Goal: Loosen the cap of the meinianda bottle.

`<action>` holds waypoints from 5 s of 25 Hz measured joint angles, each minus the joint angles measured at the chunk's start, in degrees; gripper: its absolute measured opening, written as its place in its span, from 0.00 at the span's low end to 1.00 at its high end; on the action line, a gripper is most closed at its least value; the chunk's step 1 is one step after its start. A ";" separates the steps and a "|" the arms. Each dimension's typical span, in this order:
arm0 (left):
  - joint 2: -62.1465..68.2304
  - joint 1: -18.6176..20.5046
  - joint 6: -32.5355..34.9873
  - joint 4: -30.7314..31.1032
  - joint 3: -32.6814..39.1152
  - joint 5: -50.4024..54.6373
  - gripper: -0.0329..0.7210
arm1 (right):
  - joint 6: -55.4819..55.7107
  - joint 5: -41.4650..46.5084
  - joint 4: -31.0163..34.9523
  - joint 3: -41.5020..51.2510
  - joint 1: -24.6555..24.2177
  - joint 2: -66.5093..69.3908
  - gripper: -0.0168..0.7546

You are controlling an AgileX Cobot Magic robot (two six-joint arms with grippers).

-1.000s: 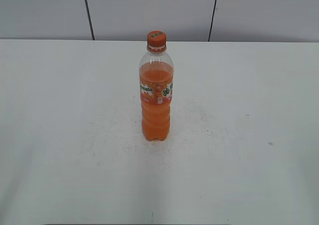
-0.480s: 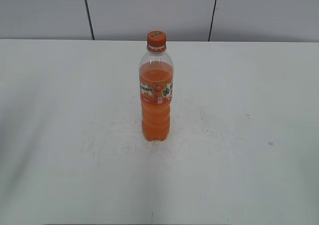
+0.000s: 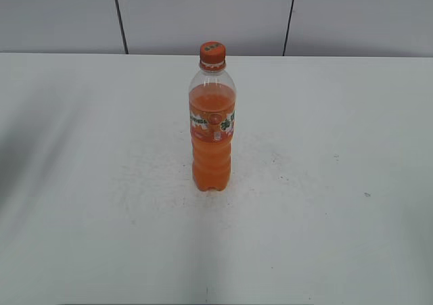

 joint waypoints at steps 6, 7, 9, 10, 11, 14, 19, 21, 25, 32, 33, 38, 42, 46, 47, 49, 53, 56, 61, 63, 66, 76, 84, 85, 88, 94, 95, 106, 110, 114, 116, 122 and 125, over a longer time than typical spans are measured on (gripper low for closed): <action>6.59 -0.96 0.48 1.08 4.11 -23.28 0.71 | 0.00 0.00 0.03 0.00 0.00 0.00 0.73; 7.75 -1.53 0.33 1.08 5.52 -26.69 0.71 | 0.00 0.00 0.03 0.00 0.00 0.00 0.73; 9.79 -3.03 -1.76 2.28 8.59 -32.91 0.71 | 0.00 0.00 0.03 0.00 0.00 0.00 0.73; 10.97 -3.52 -4.30 3.72 9.83 -36.13 0.71 | 0.00 0.00 0.03 0.00 0.00 0.00 0.73; 12.25 -3.82 -7.23 6.68 11.25 -38.90 0.71 | 0.00 0.00 0.03 0.00 0.00 0.00 0.73; 16.38 -3.83 -20.12 21.39 13.94 -46.29 0.71 | 0.00 0.00 0.03 0.00 0.00 0.00 0.73; 21.75 0.33 -33.47 51.76 14.32 -59.21 0.70 | 0.00 0.00 0.03 0.00 0.00 0.00 0.73; 23.26 3.59 -35.30 58.64 14.32 -64.35 0.70 | 0.00 0.00 0.03 0.00 0.00 0.00 0.73; 27.09 10.53 -36.58 75.36 11.83 -73.02 0.70 | 0.00 0.00 0.03 0.00 0.00 0.00 0.73; 34.03 11.52 -40.51 83.39 5.70 -81.51 0.71 | 0.00 0.00 0.07 0.00 0.00 0.00 0.73; 34.78 11.30 -40.66 83.49 5.45 -82.28 0.72 | 0.00 0.00 0.07 0.00 0.00 0.00 0.73; 40.85 9.45 -42.02 90.67 0.64 -83.58 0.84 | 0.00 0.00 0.07 0.00 0.00 0.00 0.73; 45.99 6.08 -43.09 94.71 -5.26 -83.58 0.85 | 0.00 0.00 0.07 0.00 0.00 0.00 0.73; 49.68 2.05 -45.38 96.81 -11.62 -83.58 0.84 | 0.00 -0.06 0.07 0.00 0.00 0.00 0.73; 50.51 0.99 -45.73 97.19 -12.98 -83.58 0.84 | 0.00 -0.06 0.07 0.00 0.00 0.00 0.73; 51.94 -0.97 -46.47 97.50 -15.26 -83.58 0.83 | 0.00 -0.06 0.07 0.00 0.00 0.00 0.73; 54.65 -4.68 -47.59 97.70 -19.04 -83.62 0.83 | 0.00 -0.06 0.07 0.00 0.00 0.00 0.73; 56.56 -6.78 -48.12 97.71 -21.02 -83.69 0.83 | 0.00 -0.06 0.07 0.00 0.00 0.00 0.73; 59.42 -9.42 -48.31 97.71 -23.24 -83.74 0.83 | 0.00 -0.06 0.07 0.00 0.00 0.00 0.73; 60.67 -10.29 -48.32 97.47 -24.42 -83.70 0.83 | 0.00 -0.06 0.07 0.00 0.00 0.00 0.73; 62.46 -11.40 -48.37 96.92 -26.31 -83.70 0.83 | 0.00 -0.06 0.09 0.00 0.00 0.00 0.73; 66.06 -13.13 -49.59 94.50 -30.30 -83.70 0.75 | 0.00 -0.06 0.09 0.00 0.00 0.00 0.73; 66.54 -13.20 -49.66 94.68 -30.29 -83.76 0.61 | 0.00 -0.06 0.09 0.00 0.00 0.00 0.73; 66.54 -13.20 -49.66 94.68 -30.29 -83.76 0.61 | 0.00 -0.06 0.09 0.00 0.00 0.00 0.73; 66.54 -13.20 -49.66 94.68 -30.29 -83.76 0.61 | 0.00 -0.06 0.09 0.00 0.00 0.00 0.73; 66.54 -13.20 -49.66 94.68 -30.29 -83.76 0.61 | 0.00 -0.06 0.09 0.00 0.00 0.00 0.73; 66.54 -13.20 -49.66 94.68 -30.29 -83.76 0.61 | 0.00 -0.06 0.09 0.00 0.00 0.00 0.73; 66.54 -13.20 -49.66 94.81 -30.29 -83.76 0.61 | -0.40 -0.19 -0.05 0.00 0.00 0.00 0.73; 66.54 -13.20 -49.66 94.83 -30.29 -83.76 0.61 | 3.69 -0.81 -0.01 -2.42 0.00 0.59 0.73; 66.54 -13.20 -49.66 94.83 -30.29 -83.76 0.61 | 6.22 -0.08 0.37 -7.79 0.00 9.02 0.73; 66.54 -13.20 -49.66 94.83 -30.29 -83.76 0.61 | 6.93 0.61 0.73 -11.46 0.00 15.96 0.73; 66.54 -13.20 -49.66 94.83 -30.29 -83.76 0.61 | 6.74 2.68 2.85 -23.82 0.00 36.83 0.73; 66.54 -13.20 -49.66 94.83 -30.29 -83.76 0.61 | 2.60 1.77 2.98 -27.91 0.00 44.60 0.73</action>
